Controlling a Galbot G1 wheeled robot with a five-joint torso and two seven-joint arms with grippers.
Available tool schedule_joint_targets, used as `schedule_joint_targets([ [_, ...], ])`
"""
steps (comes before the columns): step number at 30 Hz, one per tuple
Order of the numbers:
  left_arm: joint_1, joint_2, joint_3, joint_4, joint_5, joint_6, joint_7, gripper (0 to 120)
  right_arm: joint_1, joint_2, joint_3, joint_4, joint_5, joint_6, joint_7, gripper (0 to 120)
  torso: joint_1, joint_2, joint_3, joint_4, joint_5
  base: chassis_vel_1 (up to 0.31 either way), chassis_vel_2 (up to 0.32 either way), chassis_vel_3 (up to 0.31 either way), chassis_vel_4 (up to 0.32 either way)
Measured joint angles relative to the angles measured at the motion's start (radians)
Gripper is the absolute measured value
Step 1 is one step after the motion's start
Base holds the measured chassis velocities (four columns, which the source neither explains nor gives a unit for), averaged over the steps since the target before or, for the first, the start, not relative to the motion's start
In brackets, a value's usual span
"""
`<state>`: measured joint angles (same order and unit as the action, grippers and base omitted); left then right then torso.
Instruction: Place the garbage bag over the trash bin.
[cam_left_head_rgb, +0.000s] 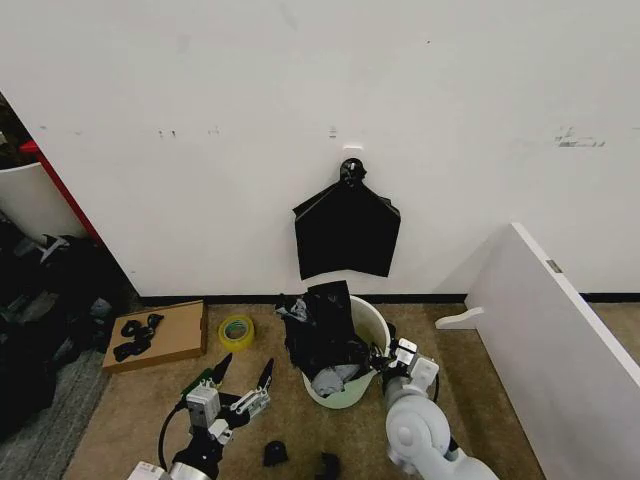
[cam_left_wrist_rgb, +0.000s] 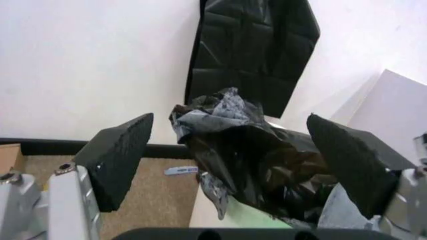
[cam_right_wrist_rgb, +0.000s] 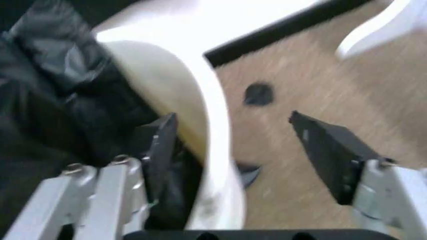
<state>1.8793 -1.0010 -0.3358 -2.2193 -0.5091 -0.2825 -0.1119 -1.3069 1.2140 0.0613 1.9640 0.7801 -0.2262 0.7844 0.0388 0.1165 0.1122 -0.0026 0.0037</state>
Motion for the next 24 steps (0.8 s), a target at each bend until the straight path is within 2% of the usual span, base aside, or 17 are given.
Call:
schedule_joint_targets([
  [2,-0.008,0.004,0.008,0.005,0.0,0.004,-0.001,93,-0.029,-0.019,0.018,0.023,-0.052,0.006,-0.028,77,0.0,0.0,0.0,0.0,0.0,0.0,0.0,0.0,0.0],
  [4,-0.021,0.005,0.02,0.015,0.003,0.014,-0.006,93,-0.071,-0.056,0.039,0.061,-0.139,0.026,-0.111,86,0.0,0.0,0.0,-0.0002,0.0,0.0,0.0,0.0,0.0],
  [5,-0.021,0.005,0.02,0.015,0.003,0.014,-0.006,93,-0.071,-0.056,0.039,0.061,-0.139,0.026,-0.111,86,0.0,0.0,0.0,-0.0002,0.0,0.0,0.0,0.0,0.0],
  [10,-0.038,0.002,0.046,0.037,0.014,0.029,-0.02,93,-0.136,-0.15,0.056,0.154,-0.354,0.07,-0.315,100,0.0,0.0,0.0,-0.0001,0.0,0.0,0.0,0.0,0.0],
  [12,-0.041,0.001,0.052,0.042,0.015,0.032,-0.024,93,-0.148,-0.197,0.051,0.195,-0.444,0.073,-0.414,100,0.0,0.0,0.0,0.0,0.0,0.0,0.0,0.0,0.0],
  [13,-0.041,0.001,0.052,0.042,0.015,0.032,-0.024,93,-0.148,-0.197,0.051,0.195,-0.444,0.073,-0.414,100,0.0,0.0,0.0,0.0,0.0,0.0,0.0,0.0,0.0],
  [15,-0.042,0.0,0.053,0.044,0.015,0.035,-0.027,93,-0.147,-0.24,0.036,0.226,-0.486,0.059,-0.503,100,0.0,0.0,0.0,-0.0001,-0.0001,0.0,0.0,0.0,0.0],
  [17,-0.043,-0.001,0.053,0.046,0.015,0.038,-0.03,93,-0.122,-0.281,0.011,0.246,-0.483,0.003,-0.557,100,0.0,0.0,0.0,-0.0001,0.0,0.0,0.0,0.0,0.0],
  [19,-0.042,-0.004,0.052,0.047,0.015,0.04,-0.032,93,-0.055,-0.33,-0.025,0.235,-0.464,-0.067,-0.613,100,0.0,0.0,0.0,-0.0001,0.0,0.0,0.0,0.0,0.0],
  [20,-0.042,-0.004,0.052,0.047,0.015,0.04,-0.032,93,-0.055,-0.33,-0.025,0.235,-0.464,-0.067,-0.613,100,0.0,0.0,0.0,-0.0001,0.0,0.0,0.0,0.0,0.0],
  [24,-0.035,-0.009,0.045,0.047,0.015,0.042,-0.033,93,0.094,-0.384,-0.11,0.193,-0.441,-0.145,-0.649,100,0.0,0.0,0.0,0.0001,0.0,0.0,0.0,0.0,0.0],
])
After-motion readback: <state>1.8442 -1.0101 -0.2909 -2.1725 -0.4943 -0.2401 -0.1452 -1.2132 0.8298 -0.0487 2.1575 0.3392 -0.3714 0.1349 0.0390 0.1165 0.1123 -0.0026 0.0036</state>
